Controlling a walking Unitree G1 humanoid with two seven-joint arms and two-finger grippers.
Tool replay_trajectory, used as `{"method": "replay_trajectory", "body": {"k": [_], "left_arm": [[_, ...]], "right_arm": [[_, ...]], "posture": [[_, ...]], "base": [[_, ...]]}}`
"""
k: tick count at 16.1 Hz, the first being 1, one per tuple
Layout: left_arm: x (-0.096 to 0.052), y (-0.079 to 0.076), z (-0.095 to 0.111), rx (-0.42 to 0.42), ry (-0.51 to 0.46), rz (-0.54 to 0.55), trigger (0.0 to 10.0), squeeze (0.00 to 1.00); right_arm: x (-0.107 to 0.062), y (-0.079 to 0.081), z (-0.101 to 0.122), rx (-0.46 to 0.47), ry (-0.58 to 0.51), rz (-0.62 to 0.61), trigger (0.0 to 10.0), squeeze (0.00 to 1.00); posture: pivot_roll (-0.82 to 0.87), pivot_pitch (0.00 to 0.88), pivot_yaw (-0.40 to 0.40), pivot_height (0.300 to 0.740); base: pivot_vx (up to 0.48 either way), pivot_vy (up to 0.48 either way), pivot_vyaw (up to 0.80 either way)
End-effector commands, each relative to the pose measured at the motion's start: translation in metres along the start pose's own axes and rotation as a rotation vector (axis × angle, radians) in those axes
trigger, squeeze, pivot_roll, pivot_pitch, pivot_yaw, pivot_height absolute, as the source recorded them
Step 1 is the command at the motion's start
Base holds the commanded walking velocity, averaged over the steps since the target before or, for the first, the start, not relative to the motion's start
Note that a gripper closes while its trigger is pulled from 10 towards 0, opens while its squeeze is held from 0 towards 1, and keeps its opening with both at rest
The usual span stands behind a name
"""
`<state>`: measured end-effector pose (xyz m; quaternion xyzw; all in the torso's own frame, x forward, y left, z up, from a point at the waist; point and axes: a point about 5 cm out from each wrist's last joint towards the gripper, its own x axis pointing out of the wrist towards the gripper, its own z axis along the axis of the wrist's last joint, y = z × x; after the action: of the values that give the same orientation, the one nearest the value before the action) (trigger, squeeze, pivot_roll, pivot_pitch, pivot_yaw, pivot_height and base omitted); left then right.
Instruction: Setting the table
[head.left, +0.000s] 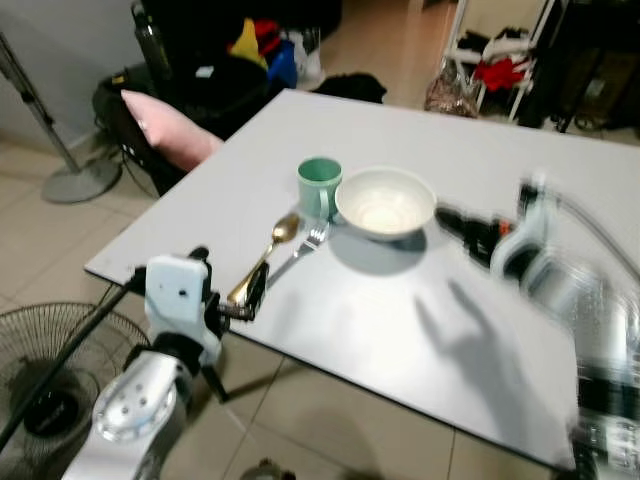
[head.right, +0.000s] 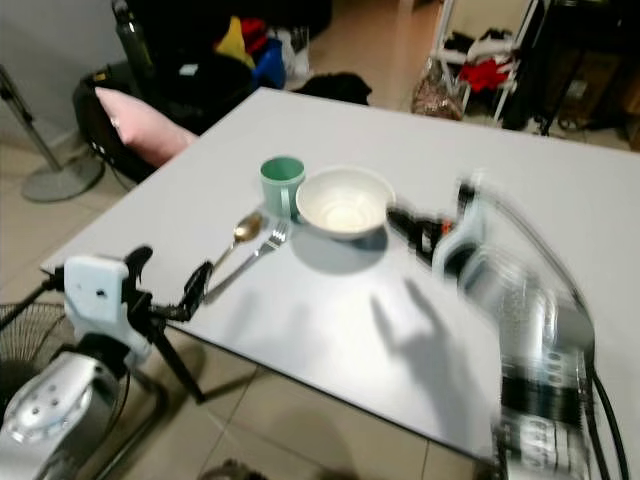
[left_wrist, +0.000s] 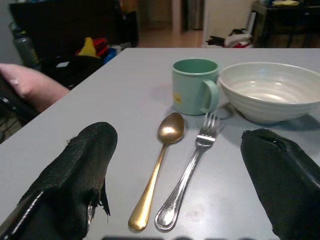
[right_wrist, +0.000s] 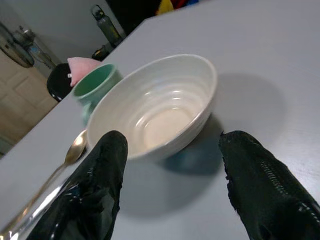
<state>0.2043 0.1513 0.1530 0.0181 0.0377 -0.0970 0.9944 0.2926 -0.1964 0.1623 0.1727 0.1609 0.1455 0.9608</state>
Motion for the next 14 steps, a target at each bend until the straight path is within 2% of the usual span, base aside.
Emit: {"method": "replay_trajectory", "body": {"k": [1, 3, 6, 7, 14], "left_arm": [[-0.003, -0.001, 0.002, 0.008, -0.003, 0.021, 10.0, 0.0], [-0.004, -0.003, 0.003, -0.021, -0.013, 0.047, 10.0, 0.0], [-0.005, -0.002, 0.001, -0.002, -0.012, 0.073, 10.0, 0.0], [-0.005, -0.001, 0.001, 0.001, -0.01, 0.078, 10.0, 0.0], [-0.005, -0.002, 0.001, 0.009, -0.007, 0.068, 10.0, 0.0]], "right_arm": [[-0.009, 0.024, 0.016, -0.125, -0.098, 0.047, 10.0, 0.0], [-0.02, 0.038, 0.006, -0.24, -0.131, 0.032, 10.0, 0.0], [-0.029, 0.051, -0.01, -0.407, -0.179, 0.04, 10.0, 0.0], [-0.032, 0.053, -0.016, -0.434, -0.181, 0.028, 10.0, 0.0], [-0.039, 0.046, -0.047, -0.442, -0.084, -0.045, 10.0, 0.0]], "posture": [[-0.01, 0.0, 0.07, 0.74], [-0.02, 0.0, 0.055, 0.74], [-0.01, 0.0, 0.048, 0.74], [-0.01, 0.0, 0.048, 0.74], [-0.02, 0.0, 0.055, 0.74]], "base": [[0.0, 0.0, 0.0], [0.0, 0.0, 0.0], [0.0, 0.0, 0.0], [0.0, 0.0, 0.0], [-0.039, 0.0, 0.0]]}}
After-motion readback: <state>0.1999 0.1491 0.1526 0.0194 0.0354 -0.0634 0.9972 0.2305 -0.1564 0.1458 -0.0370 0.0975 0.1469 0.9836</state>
